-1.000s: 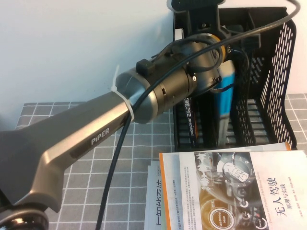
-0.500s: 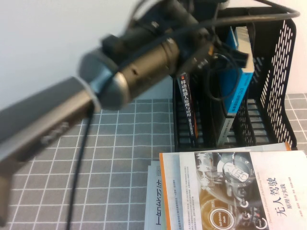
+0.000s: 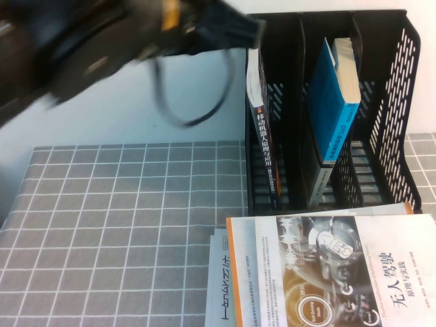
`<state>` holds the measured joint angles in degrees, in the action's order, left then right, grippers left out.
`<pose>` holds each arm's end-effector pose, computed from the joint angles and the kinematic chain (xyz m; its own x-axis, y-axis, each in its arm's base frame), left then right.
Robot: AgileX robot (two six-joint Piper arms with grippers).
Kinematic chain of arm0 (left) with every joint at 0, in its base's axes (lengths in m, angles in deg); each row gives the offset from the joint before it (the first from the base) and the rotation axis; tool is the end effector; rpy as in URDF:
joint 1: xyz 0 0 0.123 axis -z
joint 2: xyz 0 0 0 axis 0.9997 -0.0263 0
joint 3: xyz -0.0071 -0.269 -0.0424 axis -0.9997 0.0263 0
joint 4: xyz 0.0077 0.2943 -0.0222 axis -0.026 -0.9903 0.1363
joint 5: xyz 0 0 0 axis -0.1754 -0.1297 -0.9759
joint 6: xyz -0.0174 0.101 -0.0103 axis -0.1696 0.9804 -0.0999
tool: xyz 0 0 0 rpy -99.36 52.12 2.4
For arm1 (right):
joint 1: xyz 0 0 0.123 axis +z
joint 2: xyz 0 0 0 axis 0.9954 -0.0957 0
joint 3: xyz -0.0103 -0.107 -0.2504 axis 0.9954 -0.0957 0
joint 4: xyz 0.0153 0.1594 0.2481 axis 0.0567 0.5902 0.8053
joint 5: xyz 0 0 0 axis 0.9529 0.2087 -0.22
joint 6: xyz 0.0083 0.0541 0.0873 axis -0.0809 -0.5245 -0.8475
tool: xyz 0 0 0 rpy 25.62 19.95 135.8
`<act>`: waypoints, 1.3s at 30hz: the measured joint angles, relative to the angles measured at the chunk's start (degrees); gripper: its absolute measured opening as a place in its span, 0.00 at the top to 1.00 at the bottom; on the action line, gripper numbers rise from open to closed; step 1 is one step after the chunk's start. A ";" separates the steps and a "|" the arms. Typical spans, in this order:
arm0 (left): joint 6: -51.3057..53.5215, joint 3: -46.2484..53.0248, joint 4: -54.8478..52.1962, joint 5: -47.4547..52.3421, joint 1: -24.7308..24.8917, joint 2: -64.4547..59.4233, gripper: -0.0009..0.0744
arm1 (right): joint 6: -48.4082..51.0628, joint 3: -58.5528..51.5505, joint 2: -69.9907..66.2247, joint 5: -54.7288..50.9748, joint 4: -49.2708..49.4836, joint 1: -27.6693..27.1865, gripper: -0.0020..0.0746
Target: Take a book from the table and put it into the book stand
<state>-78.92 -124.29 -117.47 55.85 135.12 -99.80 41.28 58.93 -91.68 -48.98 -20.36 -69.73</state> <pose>0.2846 -0.2374 0.4634 -0.3066 0.1170 -0.9446 0.3421 0.9396 0.0053 0.1120 0.0314 0.3188 -0.3023 -0.3434 -0.8892 -0.3595 0.9050 -0.2273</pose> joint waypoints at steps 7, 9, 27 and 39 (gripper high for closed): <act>-6.95 21.80 -1.86 -9.58 0.00 15.36 0.99 | -3.68 -12.01 0.00 5.82 2.17 0.00 0.98; -8.60 26.70 -2.88 -10.89 0.00 18.57 0.99 | -4.33 -14.43 0.00 6.93 2.56 0.00 0.98; -12.88 33.26 -5.60 -12.27 -0.03 22.83 0.99 | -5.01 -15.55 0.00 8.74 7.04 0.00 0.98; -13.02 33.48 -5.90 -11.86 -0.13 20.58 0.99 | -5.11 -15.55 0.00 8.74 7.18 0.00 0.98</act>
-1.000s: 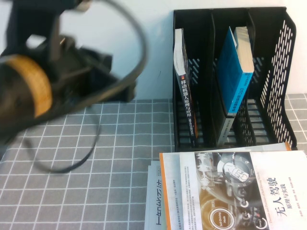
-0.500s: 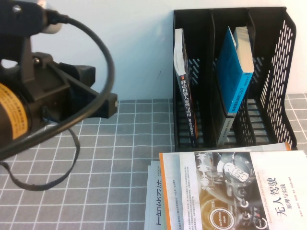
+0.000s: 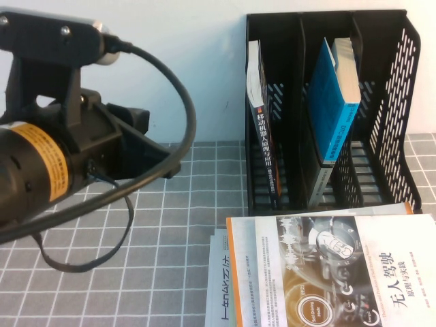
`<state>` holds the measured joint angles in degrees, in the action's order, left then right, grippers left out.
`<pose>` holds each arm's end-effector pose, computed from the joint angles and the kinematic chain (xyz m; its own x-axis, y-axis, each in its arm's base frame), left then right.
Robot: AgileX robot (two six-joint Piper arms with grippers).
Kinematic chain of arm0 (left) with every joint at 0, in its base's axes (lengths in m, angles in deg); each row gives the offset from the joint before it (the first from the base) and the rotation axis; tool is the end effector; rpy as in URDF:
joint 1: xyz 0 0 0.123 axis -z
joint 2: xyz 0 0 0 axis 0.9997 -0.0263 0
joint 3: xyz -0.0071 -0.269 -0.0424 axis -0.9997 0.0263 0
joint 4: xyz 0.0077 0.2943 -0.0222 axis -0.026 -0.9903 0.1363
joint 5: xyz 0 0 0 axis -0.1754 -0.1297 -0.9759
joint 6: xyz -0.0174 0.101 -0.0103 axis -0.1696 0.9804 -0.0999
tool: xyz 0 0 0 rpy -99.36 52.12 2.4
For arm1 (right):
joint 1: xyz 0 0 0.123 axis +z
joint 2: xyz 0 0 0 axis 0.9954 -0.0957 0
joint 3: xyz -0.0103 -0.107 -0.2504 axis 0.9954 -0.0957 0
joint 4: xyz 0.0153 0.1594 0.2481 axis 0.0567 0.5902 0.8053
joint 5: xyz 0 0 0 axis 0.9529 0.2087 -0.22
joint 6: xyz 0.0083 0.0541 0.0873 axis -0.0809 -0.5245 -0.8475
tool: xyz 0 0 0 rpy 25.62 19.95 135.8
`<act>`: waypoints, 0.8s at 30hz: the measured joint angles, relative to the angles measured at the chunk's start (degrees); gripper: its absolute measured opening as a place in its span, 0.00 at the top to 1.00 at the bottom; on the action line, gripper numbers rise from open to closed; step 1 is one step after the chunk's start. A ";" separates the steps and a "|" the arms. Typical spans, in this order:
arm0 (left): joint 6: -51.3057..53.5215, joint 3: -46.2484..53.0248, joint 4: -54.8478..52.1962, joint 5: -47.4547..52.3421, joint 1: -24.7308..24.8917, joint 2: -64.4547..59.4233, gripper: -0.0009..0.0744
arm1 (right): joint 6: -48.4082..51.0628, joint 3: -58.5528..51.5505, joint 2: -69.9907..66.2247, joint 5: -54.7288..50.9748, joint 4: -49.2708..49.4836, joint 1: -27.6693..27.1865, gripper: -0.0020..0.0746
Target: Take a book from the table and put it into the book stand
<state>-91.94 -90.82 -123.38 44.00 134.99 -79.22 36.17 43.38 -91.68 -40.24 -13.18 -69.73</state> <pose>0.2274 -0.1842 0.3822 -0.3357 0.0672 -0.9396 0.3745 0.9248 -0.0677 0.1268 0.0428 0.2320 -0.4603 -0.1873 -0.8678 -0.3572 0.9339 -0.0121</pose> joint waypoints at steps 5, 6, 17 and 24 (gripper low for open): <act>3.23 0.35 -0.93 2.74 -0.48 2.01 0.99 | 0.00 0.00 0.00 0.00 0.00 0.00 0.98; 5.88 0.35 -0.25 3.02 -0.48 2.99 0.99 | 0.00 0.00 0.00 0.00 0.00 0.00 0.98; 33.75 11.07 13.02 4.61 -5.75 23.11 0.99 | -0.58 0.00 0.00 0.00 0.03 0.00 0.98; 30.18 30.05 25.60 4.21 -18.87 40.02 0.99 | -0.58 0.00 0.00 0.00 0.03 0.00 0.98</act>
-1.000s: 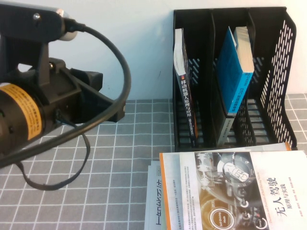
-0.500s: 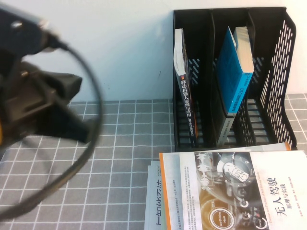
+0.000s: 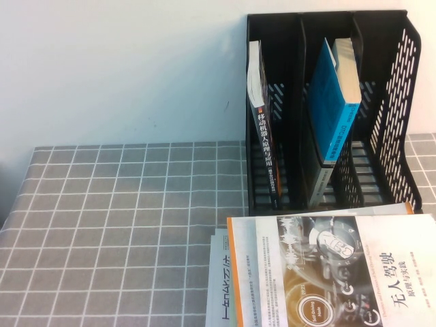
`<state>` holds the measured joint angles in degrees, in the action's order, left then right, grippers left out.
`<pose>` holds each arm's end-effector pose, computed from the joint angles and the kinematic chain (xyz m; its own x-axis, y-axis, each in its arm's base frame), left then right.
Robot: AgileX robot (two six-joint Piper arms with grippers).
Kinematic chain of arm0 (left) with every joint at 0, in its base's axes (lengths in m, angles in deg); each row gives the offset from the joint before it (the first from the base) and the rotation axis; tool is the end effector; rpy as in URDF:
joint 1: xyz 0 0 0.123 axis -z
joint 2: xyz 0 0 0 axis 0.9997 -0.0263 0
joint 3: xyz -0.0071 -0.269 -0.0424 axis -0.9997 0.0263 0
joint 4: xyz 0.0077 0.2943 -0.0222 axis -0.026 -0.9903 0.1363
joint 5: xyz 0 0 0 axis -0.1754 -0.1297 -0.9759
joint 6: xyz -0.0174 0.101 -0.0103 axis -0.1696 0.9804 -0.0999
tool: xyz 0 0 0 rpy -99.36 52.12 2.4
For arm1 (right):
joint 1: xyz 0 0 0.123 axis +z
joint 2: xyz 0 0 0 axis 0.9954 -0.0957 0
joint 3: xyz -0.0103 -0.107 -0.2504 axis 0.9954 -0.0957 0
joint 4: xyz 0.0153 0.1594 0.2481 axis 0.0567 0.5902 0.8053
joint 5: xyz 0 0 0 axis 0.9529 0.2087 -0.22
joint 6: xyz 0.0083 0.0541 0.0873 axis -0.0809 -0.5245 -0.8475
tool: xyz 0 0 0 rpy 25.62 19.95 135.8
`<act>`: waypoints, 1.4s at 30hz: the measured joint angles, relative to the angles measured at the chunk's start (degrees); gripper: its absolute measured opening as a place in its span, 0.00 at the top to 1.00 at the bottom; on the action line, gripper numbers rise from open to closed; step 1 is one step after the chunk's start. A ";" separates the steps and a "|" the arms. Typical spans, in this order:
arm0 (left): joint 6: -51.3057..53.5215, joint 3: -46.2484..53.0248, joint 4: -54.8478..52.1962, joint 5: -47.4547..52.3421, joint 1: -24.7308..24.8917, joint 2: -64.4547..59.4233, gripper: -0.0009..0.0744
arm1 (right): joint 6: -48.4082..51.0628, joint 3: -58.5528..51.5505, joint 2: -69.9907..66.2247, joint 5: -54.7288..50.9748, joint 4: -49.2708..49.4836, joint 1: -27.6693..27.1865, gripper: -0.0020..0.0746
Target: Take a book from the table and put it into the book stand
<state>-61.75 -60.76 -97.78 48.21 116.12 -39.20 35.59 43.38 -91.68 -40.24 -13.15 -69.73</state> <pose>0.1334 -0.0486 0.3102 -0.3591 0.0685 -0.9308 0.2692 0.9625 -0.0330 0.1268 0.0428 0.2320 -0.4640 -0.1774 -0.8679 -0.3526 0.9358 -0.0028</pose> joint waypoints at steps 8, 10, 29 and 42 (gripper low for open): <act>8.61 20.65 14.02 -10.46 -16.79 16.28 0.99 | 0.00 0.00 0.00 0.00 0.00 0.00 0.98; 10.39 25.43 16.06 -14.00 -20.25 19.82 0.99 | 0.00 0.00 0.00 0.00 0.00 0.00 0.98; 17.65 31.49 20.66 -17.80 -22.05 22.71 0.99 | -0.13 0.00 0.00 0.19 0.12 0.00 0.98; 18.03 31.49 20.79 -17.80 -22.05 22.71 0.99 | -0.17 0.00 0.00 0.19 0.12 0.00 0.98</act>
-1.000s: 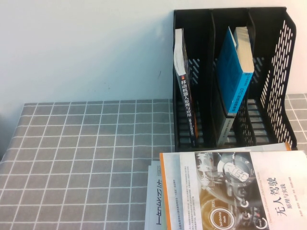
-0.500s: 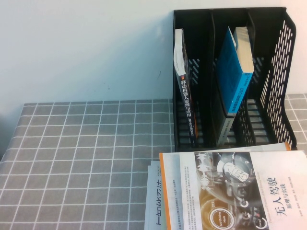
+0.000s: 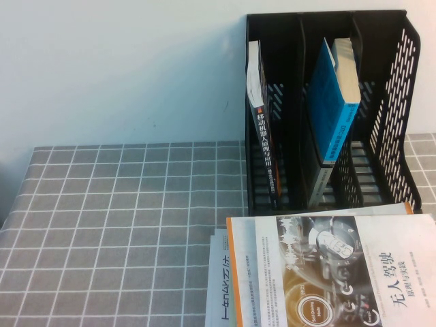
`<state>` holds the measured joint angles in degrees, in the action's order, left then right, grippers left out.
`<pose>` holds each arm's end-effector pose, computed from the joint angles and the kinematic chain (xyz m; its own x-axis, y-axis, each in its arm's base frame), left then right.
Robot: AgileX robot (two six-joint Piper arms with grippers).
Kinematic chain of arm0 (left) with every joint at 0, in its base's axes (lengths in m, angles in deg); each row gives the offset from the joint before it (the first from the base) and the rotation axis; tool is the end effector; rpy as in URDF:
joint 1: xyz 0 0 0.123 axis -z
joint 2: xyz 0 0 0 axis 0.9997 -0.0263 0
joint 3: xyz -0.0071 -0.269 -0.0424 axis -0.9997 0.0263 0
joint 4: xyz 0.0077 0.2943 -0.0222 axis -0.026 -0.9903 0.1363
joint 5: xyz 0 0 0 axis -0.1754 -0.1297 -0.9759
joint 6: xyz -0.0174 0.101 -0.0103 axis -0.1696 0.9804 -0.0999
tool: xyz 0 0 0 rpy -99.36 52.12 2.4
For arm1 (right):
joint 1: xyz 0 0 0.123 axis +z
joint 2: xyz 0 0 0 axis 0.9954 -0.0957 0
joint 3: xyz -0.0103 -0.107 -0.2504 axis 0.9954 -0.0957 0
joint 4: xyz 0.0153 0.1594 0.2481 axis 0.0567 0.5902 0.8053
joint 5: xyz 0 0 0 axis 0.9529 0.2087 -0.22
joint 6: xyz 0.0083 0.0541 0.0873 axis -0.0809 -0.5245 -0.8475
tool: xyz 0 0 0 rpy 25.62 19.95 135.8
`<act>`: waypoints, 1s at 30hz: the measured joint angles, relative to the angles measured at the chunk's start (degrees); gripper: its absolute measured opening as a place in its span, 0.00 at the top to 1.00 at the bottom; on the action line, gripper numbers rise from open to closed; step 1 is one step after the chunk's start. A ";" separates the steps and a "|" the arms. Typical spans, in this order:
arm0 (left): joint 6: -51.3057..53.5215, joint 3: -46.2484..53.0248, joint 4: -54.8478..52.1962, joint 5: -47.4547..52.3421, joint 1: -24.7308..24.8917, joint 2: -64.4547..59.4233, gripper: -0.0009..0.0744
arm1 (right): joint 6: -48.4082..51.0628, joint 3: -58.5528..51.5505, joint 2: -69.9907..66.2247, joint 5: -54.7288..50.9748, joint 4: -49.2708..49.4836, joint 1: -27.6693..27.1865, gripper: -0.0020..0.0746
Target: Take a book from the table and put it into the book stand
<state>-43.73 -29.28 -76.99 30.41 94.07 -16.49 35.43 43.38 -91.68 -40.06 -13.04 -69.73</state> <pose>0.1211 -0.0136 0.1773 -0.2504 -0.0705 -0.9656 0.0909 0.9912 -0.0959 0.1270 0.0429 0.2323 -0.4628 -0.1723 -0.8695 -0.3510 0.9364 0.0013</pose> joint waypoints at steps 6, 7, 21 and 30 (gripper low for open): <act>0.00 0.00 0.00 0.00 0.00 0.00 0.99 | 0.00 0.00 0.00 0.00 0.00 0.00 0.98; 0.00 0.00 0.00 0.00 0.00 0.00 0.99 | 0.00 0.00 0.00 0.00 0.00 0.00 0.98; 0.00 0.00 0.09 0.00 0.00 0.00 0.99 | 0.00 -4.84 3.51 9.12 -7.71 -1.01 0.98; 0.00 0.00 0.09 0.00 0.00 0.00 0.99 | -0.44 -17.62 16.53 20.42 -11.33 -10.72 0.98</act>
<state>-43.73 -29.28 -76.90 30.41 94.07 -16.49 34.98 25.76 -75.15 -19.63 -24.37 -80.45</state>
